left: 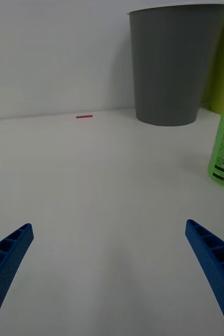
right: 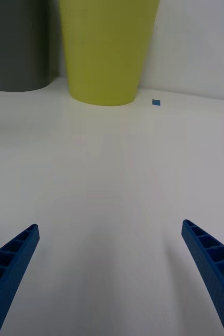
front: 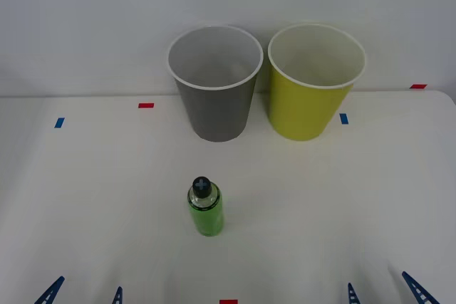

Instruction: Put cans in the gray bin and PET bottles in the light green bin.

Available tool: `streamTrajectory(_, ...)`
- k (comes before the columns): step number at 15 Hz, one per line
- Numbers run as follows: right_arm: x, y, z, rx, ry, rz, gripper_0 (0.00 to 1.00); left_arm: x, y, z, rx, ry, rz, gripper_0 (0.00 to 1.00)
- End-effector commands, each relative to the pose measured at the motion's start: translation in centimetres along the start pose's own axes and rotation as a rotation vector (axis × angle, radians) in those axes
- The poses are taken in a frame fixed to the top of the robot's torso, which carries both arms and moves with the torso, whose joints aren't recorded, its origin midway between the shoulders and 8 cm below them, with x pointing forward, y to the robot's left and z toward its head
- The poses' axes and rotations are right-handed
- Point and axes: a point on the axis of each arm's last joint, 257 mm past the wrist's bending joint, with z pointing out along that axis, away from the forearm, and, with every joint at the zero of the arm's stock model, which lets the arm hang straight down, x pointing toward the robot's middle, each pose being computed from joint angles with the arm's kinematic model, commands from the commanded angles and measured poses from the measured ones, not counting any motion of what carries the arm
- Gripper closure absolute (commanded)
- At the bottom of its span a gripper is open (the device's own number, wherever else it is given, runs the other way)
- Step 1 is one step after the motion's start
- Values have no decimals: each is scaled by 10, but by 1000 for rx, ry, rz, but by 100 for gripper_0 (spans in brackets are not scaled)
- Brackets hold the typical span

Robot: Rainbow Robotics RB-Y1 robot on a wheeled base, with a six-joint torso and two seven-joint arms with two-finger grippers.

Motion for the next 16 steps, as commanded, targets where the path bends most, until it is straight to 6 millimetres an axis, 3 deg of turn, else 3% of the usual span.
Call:
streamTrajectory(1, 0, 0, 0, 0, 0, 0, 5, 0, 0, 0, 0, 0, 0, 0)
streamTrajectory(16, 0, 0, 0, 0, 0, 0, 6, 0, 0, 0, 0, 0, 0, 0)
